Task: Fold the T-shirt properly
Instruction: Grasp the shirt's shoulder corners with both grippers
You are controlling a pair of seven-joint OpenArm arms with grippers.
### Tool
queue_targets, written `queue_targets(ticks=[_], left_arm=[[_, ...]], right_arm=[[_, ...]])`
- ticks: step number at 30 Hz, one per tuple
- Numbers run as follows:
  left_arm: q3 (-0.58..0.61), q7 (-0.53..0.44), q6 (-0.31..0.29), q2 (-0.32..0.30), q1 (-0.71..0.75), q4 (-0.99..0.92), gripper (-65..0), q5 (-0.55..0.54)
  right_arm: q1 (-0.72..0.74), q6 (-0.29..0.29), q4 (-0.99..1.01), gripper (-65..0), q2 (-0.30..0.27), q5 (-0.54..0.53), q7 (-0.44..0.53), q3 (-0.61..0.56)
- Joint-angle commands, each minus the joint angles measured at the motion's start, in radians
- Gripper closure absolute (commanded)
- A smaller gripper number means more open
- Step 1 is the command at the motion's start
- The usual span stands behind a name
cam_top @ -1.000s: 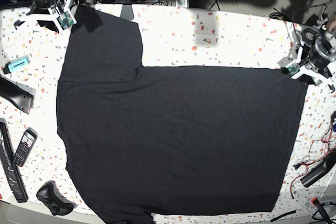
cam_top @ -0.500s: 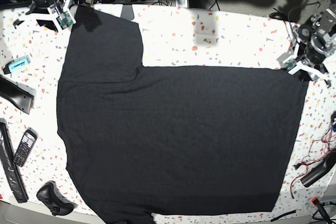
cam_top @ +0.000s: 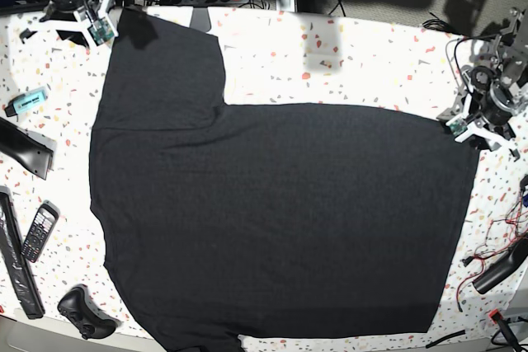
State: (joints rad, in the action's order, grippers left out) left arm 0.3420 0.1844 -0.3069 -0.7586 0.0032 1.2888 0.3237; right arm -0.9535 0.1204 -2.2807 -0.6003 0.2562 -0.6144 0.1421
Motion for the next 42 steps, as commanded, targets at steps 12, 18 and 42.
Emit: queue_targets(ticks=[12, 18, 42], left_arm=[[-0.006, -0.036, -0.142, -0.018, -0.006, 0.006, 0.0, 0.0], [-0.006, -0.028, -0.139, -0.017, -0.006, 0.006, 0.0, -0.003], [-0.006, 0.039, -0.139, 0.07, -0.006, 0.006, 0.0, 0.001]], right_arm=[[-0.008, -0.008, -0.017, -12.1, -0.009, 0.006, 0.011, 0.006], [-0.007, 0.015, -0.016, -22.8, -0.016, 0.093, 0.034, 0.006], [0.365, 0.072, 0.431, -27.6, -0.062, 0.343, 0.06, -0.254]])
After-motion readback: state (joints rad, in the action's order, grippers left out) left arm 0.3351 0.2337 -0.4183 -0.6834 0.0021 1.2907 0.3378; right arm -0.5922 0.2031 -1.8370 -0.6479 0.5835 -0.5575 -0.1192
